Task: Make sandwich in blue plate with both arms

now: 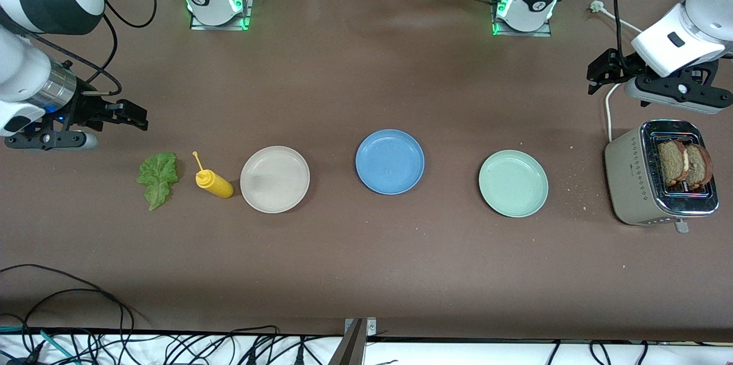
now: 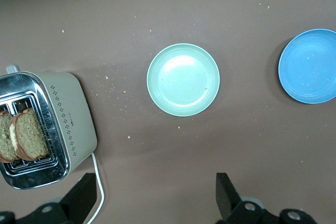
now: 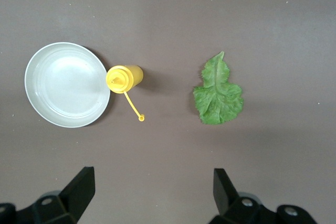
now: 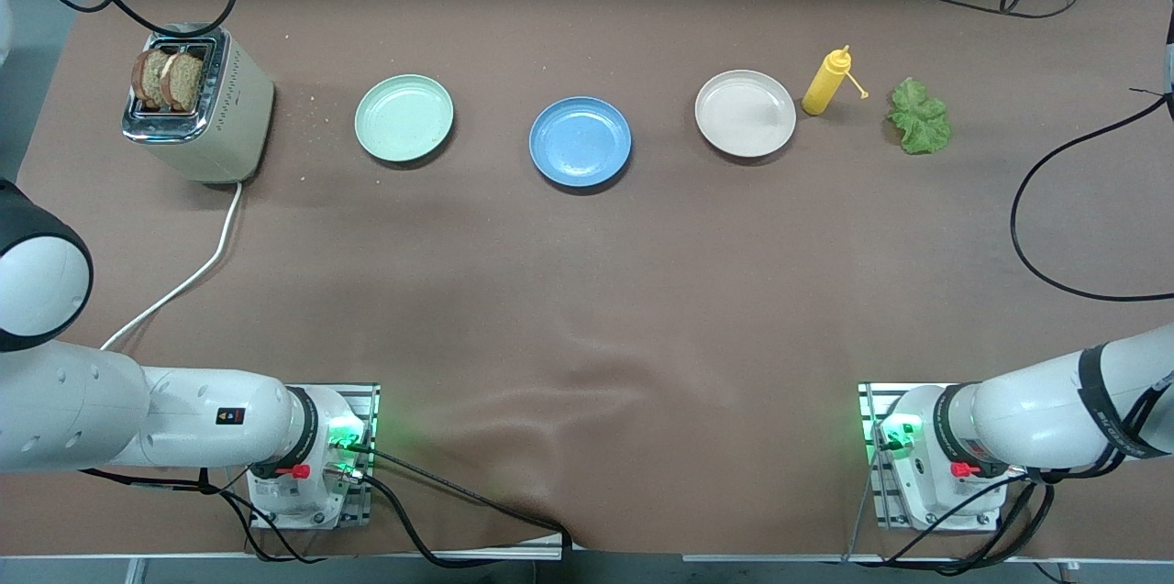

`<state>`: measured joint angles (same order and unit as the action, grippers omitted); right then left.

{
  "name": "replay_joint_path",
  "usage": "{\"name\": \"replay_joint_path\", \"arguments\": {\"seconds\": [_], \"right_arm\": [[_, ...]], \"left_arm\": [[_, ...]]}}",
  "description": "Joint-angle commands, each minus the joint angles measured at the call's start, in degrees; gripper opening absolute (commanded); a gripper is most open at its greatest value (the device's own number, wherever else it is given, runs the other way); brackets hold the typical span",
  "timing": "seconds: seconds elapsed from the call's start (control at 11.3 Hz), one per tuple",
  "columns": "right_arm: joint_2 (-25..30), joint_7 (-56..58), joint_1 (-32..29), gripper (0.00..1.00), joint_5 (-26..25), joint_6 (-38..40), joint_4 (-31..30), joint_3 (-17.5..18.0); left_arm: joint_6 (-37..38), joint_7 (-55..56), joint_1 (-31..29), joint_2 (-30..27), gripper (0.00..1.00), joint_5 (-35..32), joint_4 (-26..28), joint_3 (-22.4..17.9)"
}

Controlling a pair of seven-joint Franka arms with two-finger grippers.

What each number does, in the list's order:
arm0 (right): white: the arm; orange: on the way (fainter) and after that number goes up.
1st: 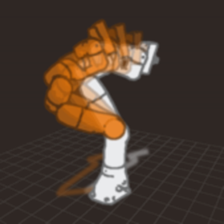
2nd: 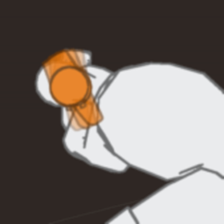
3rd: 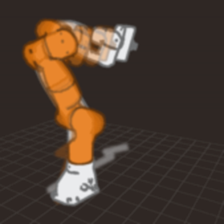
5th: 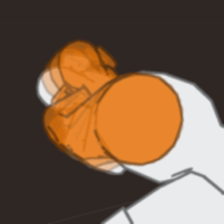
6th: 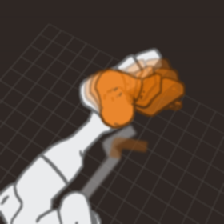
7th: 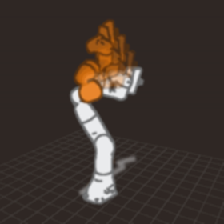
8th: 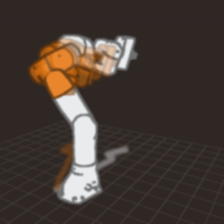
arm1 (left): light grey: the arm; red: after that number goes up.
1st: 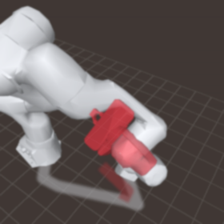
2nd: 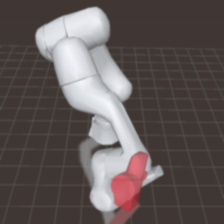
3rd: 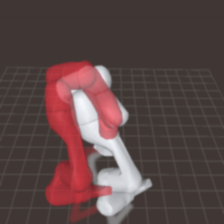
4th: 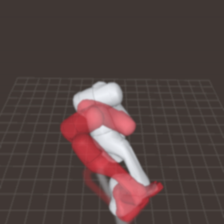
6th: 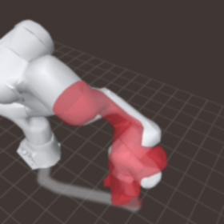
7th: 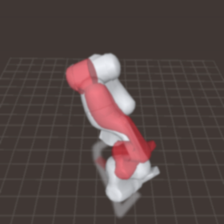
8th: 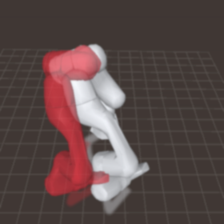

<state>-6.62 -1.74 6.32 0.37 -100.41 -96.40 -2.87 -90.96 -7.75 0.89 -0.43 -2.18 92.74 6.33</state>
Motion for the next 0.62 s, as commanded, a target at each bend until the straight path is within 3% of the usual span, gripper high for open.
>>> {"name": "replay_joint_path", "arguments": {"seconds": [0.0,0.53], "right_arm": [[-0.8,-2.4,0.4,1.00,0.9,1.4,1.7,0.2],[-1.2,-3.5,0.5,1.00,0.9,1.4,2.6,0.0]], "left_arm": [[1.2,-1.0,-0.7,-1.1,1.00,0.9,0.3,0.3],[1.2,-1.0,-0.6,-1.1,1.00,0.9,0.2,0.3]]}}
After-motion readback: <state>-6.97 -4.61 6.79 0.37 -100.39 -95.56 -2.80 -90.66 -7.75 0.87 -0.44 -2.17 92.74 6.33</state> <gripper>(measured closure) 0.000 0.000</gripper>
